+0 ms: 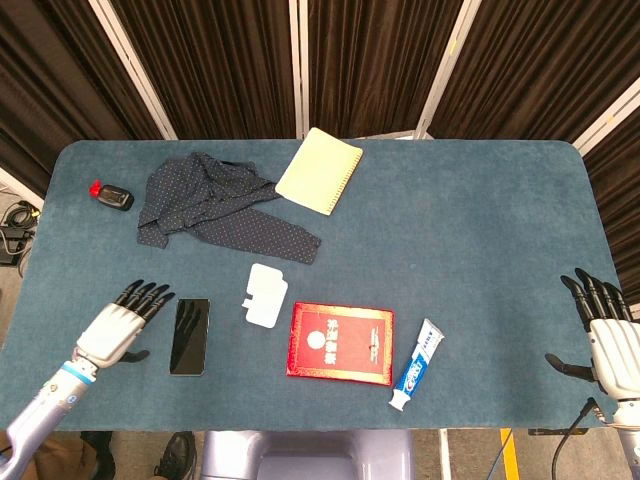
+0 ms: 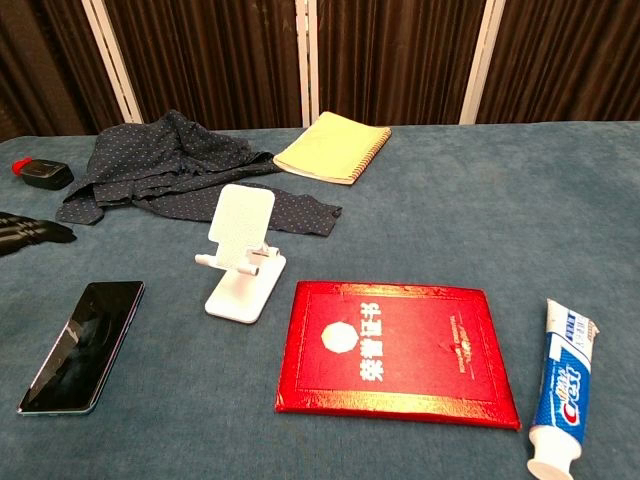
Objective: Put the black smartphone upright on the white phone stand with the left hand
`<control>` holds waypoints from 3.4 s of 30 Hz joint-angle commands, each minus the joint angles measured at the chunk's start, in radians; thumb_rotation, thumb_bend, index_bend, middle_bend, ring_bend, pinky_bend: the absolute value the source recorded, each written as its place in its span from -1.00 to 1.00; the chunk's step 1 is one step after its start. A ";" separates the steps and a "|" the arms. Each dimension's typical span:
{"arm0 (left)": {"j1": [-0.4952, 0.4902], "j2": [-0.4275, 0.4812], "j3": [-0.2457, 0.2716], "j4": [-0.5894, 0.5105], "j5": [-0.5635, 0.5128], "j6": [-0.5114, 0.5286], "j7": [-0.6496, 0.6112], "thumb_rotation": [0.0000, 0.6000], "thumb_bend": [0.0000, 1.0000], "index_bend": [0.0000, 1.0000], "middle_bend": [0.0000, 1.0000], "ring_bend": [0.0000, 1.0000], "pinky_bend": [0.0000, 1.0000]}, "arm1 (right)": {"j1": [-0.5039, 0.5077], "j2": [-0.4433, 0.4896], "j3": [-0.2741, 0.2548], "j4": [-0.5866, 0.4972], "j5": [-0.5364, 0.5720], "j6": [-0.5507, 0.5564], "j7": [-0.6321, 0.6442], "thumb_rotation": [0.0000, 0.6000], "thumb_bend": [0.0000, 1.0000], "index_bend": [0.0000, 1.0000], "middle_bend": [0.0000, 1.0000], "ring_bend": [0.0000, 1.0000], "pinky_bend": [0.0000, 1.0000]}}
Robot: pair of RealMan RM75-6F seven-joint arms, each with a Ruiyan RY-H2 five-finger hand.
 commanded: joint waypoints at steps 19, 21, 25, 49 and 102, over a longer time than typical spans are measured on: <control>-0.064 -0.105 0.018 -0.022 -0.046 -0.079 0.115 1.00 -1.00 -1.00 -1.00 -1.00 -1.00 | -0.004 0.017 0.006 0.019 0.007 -0.003 0.065 1.00 -1.00 -1.00 -1.00 -1.00 -1.00; -0.071 -0.110 0.015 -0.035 -0.055 -0.090 0.130 1.00 -1.00 -1.00 -1.00 -1.00 -1.00 | -0.005 0.018 0.006 0.020 0.007 -0.002 0.070 1.00 -1.00 -1.00 -1.00 -1.00 -1.00; -0.078 -0.115 0.008 -0.063 -0.073 -0.093 0.144 1.00 -1.00 -1.00 -1.00 -1.00 -1.00 | -0.006 0.021 0.006 0.020 0.006 -0.001 0.077 1.00 -1.00 -1.00 -1.00 -1.00 -1.00; -0.263 0.072 0.119 -0.061 0.151 -0.101 -0.041 1.00 -1.00 -0.96 -1.00 -1.00 -1.00 | -0.002 0.011 0.007 0.013 0.019 -0.011 0.031 1.00 -1.00 -1.00 -1.00 -1.00 -1.00; -0.362 -0.134 0.235 0.303 0.231 0.027 -0.165 1.00 -1.00 0.24 -0.17 -0.18 -0.32 | 0.016 -0.006 0.019 0.030 0.083 -0.059 0.004 1.00 -1.00 -1.00 -1.00 -1.00 -1.00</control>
